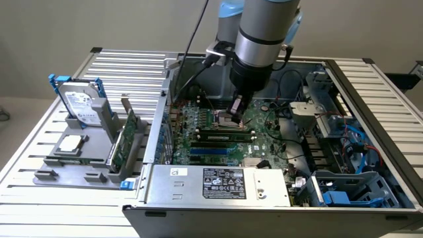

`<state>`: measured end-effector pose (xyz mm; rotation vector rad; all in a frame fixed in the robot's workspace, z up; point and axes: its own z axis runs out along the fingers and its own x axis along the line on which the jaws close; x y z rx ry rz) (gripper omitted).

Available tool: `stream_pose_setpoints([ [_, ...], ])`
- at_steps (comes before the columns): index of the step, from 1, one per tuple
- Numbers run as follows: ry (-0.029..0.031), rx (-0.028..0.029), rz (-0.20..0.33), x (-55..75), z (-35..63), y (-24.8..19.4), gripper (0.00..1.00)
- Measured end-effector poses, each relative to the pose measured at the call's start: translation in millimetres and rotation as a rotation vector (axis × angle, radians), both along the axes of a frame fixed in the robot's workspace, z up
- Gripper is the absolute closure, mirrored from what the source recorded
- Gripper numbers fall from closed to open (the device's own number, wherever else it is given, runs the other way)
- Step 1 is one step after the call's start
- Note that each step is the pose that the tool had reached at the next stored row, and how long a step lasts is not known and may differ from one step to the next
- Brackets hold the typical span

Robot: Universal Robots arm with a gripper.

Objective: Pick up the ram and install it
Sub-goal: 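Press down the ram until it locks into place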

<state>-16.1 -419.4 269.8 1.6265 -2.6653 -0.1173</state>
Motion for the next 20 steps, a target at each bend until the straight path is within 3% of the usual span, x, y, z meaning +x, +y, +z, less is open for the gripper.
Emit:
stream_pose_setpoints([
  [20, -0.0001, 0.0003, -0.302, 0.0, 8.3, 0.0, 0.89],
])
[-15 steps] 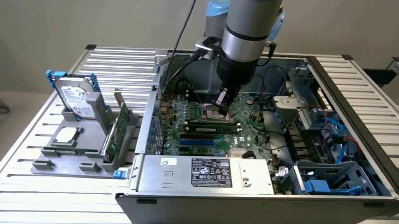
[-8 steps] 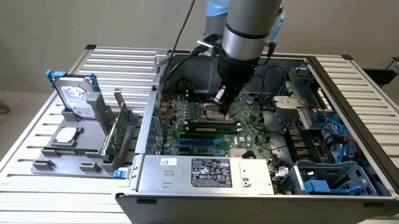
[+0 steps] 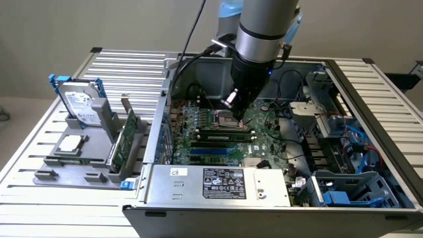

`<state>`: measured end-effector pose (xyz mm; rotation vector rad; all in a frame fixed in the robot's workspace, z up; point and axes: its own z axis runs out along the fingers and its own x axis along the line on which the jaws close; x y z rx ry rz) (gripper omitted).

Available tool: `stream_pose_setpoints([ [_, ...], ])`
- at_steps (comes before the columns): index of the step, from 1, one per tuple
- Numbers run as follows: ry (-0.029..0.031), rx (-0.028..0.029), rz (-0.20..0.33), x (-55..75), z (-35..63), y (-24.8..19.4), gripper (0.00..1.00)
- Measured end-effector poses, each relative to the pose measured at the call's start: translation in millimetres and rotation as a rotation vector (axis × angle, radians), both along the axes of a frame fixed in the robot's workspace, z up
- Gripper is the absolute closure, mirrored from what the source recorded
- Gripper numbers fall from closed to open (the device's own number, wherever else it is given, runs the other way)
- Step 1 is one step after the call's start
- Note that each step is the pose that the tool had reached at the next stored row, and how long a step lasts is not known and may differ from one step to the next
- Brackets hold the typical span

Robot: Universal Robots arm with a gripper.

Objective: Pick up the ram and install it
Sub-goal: 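Press down the ram until it locks into place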

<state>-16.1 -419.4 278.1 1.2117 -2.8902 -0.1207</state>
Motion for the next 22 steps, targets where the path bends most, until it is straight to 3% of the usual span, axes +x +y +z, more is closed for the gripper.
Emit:
stream_pose_setpoints([
  [22, 0.0001, -0.0034, -0.223, -0.7, 0.1, 0.0, 0.89],
])
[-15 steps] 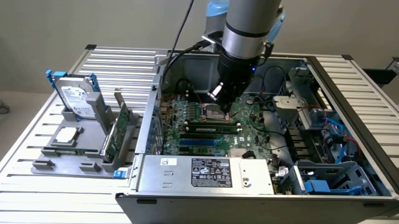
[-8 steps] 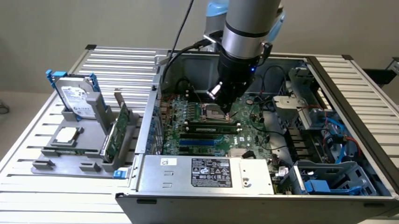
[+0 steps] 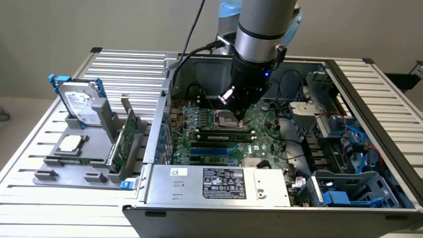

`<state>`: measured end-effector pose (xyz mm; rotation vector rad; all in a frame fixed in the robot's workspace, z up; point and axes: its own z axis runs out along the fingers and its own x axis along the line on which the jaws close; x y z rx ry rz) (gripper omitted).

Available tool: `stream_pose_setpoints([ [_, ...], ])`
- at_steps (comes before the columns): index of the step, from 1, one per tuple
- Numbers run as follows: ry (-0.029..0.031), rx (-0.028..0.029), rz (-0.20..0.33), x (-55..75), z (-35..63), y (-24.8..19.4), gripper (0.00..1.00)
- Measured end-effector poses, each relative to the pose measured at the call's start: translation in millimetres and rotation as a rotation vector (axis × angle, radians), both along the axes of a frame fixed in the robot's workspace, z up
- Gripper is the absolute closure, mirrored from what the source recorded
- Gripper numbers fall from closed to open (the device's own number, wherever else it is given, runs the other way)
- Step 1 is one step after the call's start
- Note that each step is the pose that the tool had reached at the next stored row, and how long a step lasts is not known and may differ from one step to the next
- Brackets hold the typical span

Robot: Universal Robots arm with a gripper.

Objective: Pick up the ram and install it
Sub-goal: 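Press down the ram until it locks into place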

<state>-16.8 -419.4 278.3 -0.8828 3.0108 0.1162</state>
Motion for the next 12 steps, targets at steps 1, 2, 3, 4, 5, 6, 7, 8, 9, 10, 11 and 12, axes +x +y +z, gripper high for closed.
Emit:
stream_pose_setpoints([
  [1, 0.0, 0.0, -0.01, -0.1, 0.0, 0.0, 0.89],
  [2, 0.0, 0.0, -0.02, -0.1, 0.0, 0.0, 0.89],
  [3, 0.0, 0.0, -0.031, -0.2, 0.0, 0.0, 0.89],
  [4, 0.0, 0.0, -0.041, -0.2, 0.0, 0.0, 0.89],
  [5, 0.0, 0.0, -0.052, -0.2, 0.0, 0.0, 0.89],
  [6, 0.0, 0.0, -0.063, -0.3, 0.0, 0.0, 0.89],
  [7, 0.0, -0.0001, -0.074, -0.3, 0.0, 0.0, 0.89],
  [8, 0.0, 0.0, -0.085, -0.3, 0.0, 0.0, 0.89],
  [9, 0.0, 0.0, -0.097, -0.4, 0.0, 0.0, 0.89],
  [10, 0.0, 0.0, -0.108, -0.4, 0.0, 0.0, 0.89],
  [11, 0.0, 0.0, -0.121, -0.5, 0.0, 0.0, 0.89],
  [12, 0.0, 0.0, -0.133, -0.5, 0.0, 0.0, 0.89],
])
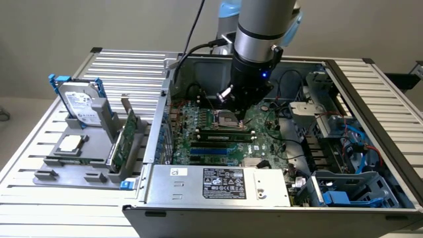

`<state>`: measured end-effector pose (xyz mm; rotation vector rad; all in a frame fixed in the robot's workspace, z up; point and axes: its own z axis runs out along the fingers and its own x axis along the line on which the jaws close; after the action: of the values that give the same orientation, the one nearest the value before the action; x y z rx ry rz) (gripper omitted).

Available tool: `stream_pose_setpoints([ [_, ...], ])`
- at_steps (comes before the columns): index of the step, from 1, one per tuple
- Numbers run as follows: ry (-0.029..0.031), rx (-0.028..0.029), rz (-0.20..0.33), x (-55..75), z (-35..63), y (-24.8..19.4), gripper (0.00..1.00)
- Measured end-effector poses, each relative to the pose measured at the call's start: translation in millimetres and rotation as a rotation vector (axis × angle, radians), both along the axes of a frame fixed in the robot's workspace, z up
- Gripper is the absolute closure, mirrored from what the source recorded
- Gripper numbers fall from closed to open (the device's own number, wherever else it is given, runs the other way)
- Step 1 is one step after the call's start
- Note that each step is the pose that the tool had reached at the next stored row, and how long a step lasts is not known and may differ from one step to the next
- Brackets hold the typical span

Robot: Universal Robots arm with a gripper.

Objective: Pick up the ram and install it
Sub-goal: 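Press down the ram until it locks into place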

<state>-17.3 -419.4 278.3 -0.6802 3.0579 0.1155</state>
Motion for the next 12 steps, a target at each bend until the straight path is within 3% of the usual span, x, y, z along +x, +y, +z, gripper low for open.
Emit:
stream_pose_setpoints([
  [12, 0.0, 0.0001, -0.161, 0.0, 0.0, 0.0, 0.89],
])
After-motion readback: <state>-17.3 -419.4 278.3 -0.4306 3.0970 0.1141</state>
